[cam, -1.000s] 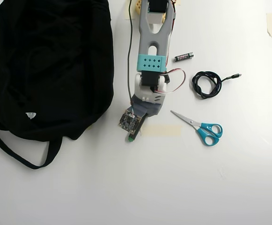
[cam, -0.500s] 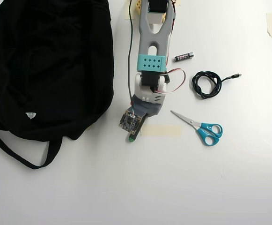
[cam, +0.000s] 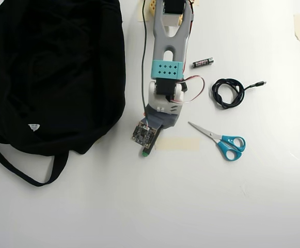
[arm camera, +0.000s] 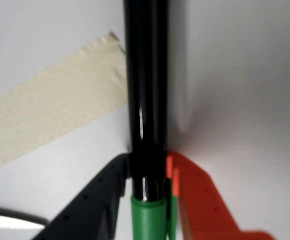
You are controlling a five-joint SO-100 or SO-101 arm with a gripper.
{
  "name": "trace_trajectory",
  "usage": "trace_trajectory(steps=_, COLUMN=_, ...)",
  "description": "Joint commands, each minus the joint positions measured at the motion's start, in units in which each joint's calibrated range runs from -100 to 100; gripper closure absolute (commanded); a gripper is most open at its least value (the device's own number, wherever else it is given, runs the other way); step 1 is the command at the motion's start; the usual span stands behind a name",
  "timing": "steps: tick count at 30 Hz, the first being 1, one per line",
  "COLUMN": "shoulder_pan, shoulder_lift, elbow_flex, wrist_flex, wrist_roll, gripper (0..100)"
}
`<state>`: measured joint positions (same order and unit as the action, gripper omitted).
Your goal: Put the green marker into the black bag
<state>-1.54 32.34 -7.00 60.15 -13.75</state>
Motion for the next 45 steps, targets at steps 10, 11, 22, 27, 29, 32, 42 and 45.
trace_trajectory(steps=10, shoulder_pan=0.2, shoulder_lift=-1.6, elbow_flex=-2.6, wrist_flex=0.4, wrist_roll=1.5, gripper=98)
trace_trajectory(steps=11, shoulder_pan=0.2, shoulder_lift=-1.6, elbow_flex=-2.6, wrist_flex=0.4, wrist_roll=1.5, gripper=98)
trace_trajectory(steps=22, shoulder_pan=0.3, shoulder_lift=-4.4, elbow_flex=-2.6, wrist_flex=2.2, wrist_roll=2.3, gripper=98)
trace_trajectory(steps=27, shoulder_pan=0.3, shoulder_lift=-5.5, elbow_flex=-2.6, wrist_flex=2.8, wrist_roll=2.8, gripper=98)
trace_trajectory(steps=29, shoulder_pan=0.3, shoulder_lift=-6.0, elbow_flex=-2.6, wrist_flex=2.8, wrist_roll=2.9, gripper=98)
trace_trajectory(steps=32, shoulder_pan=0.3, shoulder_lift=-6.7, elbow_flex=-2.6, wrist_flex=2.8, wrist_roll=3.0, gripper=98)
trace_trajectory(steps=42, shoulder_pan=0.3, shoulder_lift=-9.8, elbow_flex=-2.6, wrist_flex=5.0, wrist_roll=3.9, gripper=98)
trace_trajectory(steps=45, shoulder_pan=0.2, shoulder_lift=-11.0, elbow_flex=-2.6, wrist_flex=5.6, wrist_roll=4.0, gripper=98)
